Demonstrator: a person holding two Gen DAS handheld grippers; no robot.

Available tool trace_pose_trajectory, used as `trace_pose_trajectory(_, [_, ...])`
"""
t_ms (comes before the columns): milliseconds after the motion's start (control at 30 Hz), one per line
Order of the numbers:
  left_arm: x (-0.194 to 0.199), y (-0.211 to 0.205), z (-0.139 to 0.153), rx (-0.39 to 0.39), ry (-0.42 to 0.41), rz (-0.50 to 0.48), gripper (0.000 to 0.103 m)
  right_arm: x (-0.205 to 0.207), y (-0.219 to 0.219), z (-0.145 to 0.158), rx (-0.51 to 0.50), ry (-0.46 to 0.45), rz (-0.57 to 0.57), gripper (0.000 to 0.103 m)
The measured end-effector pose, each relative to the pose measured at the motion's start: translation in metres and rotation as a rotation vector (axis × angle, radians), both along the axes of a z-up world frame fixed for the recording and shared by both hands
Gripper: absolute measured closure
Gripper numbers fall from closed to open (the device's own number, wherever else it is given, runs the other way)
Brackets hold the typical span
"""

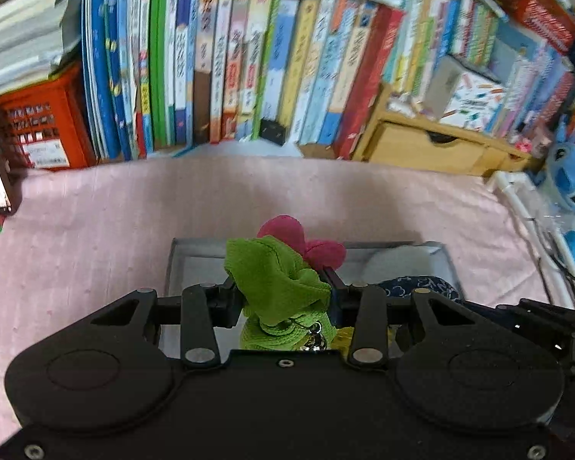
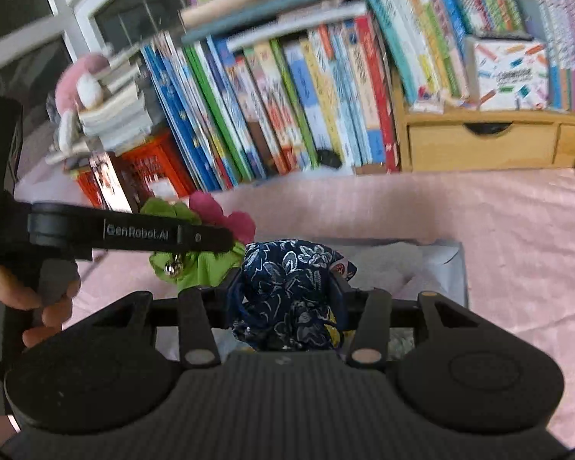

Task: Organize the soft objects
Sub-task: 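Carry the green cloth with the left tool while the right tool carries the pouch over the tray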

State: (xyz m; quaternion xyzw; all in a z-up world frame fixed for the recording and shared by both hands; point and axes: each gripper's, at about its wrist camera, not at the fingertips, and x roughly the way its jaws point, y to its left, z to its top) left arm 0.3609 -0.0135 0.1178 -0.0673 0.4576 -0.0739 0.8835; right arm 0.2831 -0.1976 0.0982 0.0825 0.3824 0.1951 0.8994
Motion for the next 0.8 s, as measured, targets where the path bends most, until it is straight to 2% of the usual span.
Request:
trace_pose_trajectory(100, [0.014,0.004,-0.009,0.003,0.027,0.005,0.064,0.013,0.015,-0.008,-0.113,0.006,0.027,0.052])
trace_pose_trajectory(233, [0.025,0.006,-0.02,0.011,0.063,0.005,0.064,0.024,0.029,-0.017,-0.18,0.021,0.071,0.052])
trace_pose_trajectory(800, [0.035,0.01,-0.045,-0.003,0.128,-0.012,0.063,0.05,0.05,-0.042,-0.26,0.079,0.125,0.051])
